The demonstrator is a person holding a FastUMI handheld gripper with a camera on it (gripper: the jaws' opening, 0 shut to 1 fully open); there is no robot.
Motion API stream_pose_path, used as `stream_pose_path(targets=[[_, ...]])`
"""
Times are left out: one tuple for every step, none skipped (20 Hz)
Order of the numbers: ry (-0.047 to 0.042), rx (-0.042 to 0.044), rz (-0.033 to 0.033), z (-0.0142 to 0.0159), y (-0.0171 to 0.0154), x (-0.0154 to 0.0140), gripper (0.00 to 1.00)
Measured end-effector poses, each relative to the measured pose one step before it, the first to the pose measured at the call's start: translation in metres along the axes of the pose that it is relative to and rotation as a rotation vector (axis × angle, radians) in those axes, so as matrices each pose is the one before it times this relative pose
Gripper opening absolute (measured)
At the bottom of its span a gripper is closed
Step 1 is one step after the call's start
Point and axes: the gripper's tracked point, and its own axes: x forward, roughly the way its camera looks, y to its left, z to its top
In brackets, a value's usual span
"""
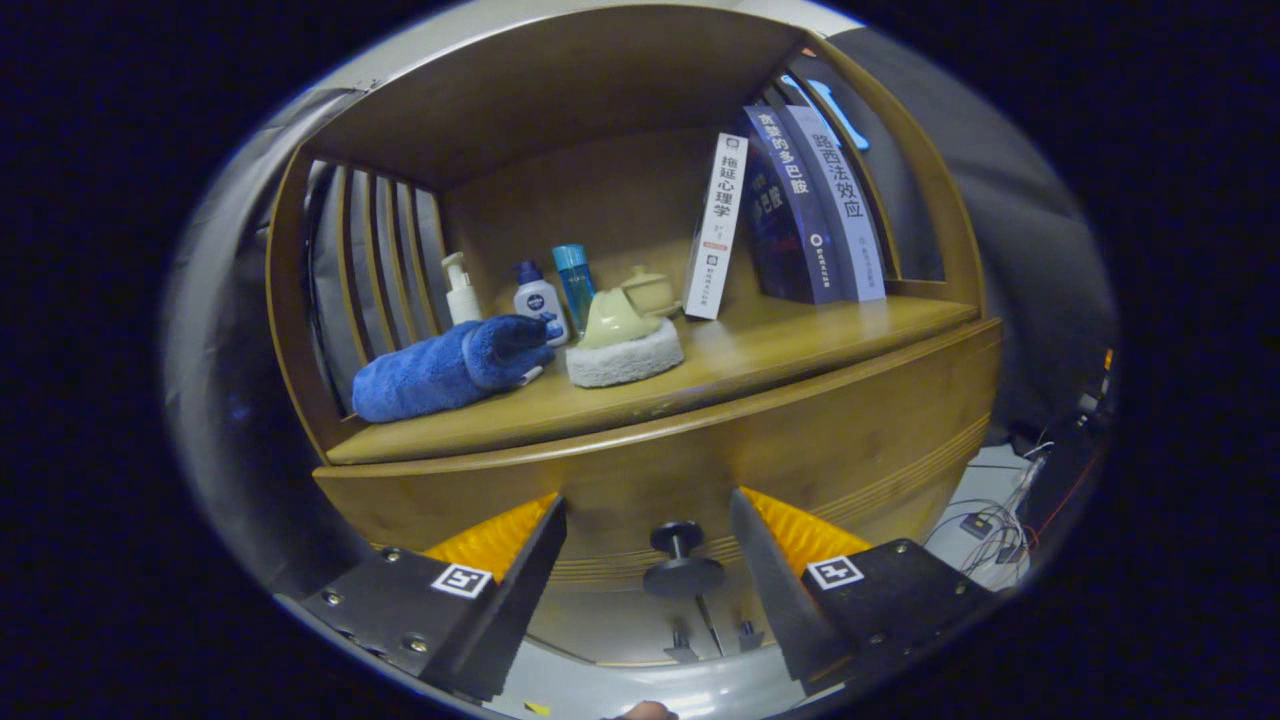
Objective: Pull open the drawer, take out the items inside it, and place them on the countertop above the cabinet.
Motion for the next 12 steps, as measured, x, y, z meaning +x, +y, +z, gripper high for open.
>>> stream_pose_path(targets=[[0.00245, 0.00486, 0.00211, 0.00063, 0.00066, 0.0023, 0.99], [-0.0019, 0.005, 0.00285, -0.00014, 0.00075, -0.00038, 0.99], [0.00858, -0.00294, 0.00586, -0.00088, 0.00059, 0.00328, 0.99], [-0.01061, 0.00851, 0.00271, 0.00257, -0.0003, 0.00102, 0.99], [0.00488, 0.00381, 0.00354, -0.00257, 0.00006, -0.00031, 0.99], [-0.00685, 0.00802, 0.00123, 0.00044, 0.00004, -0.00148, 0.99], [0.00048, 0.00598, 0.00107, 0.00039, -0.00009, 0.00047, 0.99], [0.00125, 0.00209, 0.0003, -0.00185, 0.00057, 0.00009, 0.99], [-0.00014, 0.00044, 0.00005, 0.0007, 0.00015, 0.00016, 0.99], [0.00312, -0.0008, -0.00017, -0.00092, -0.00058, -0.00048, 0.99], [0.00204, 0.00322, -0.00121, 0.00057, -0.00035, -0.00026, 0.99], [0.00372, 0.00275, -0.00282, 0.00004, 0.00027, -0.00097, 0.99]])
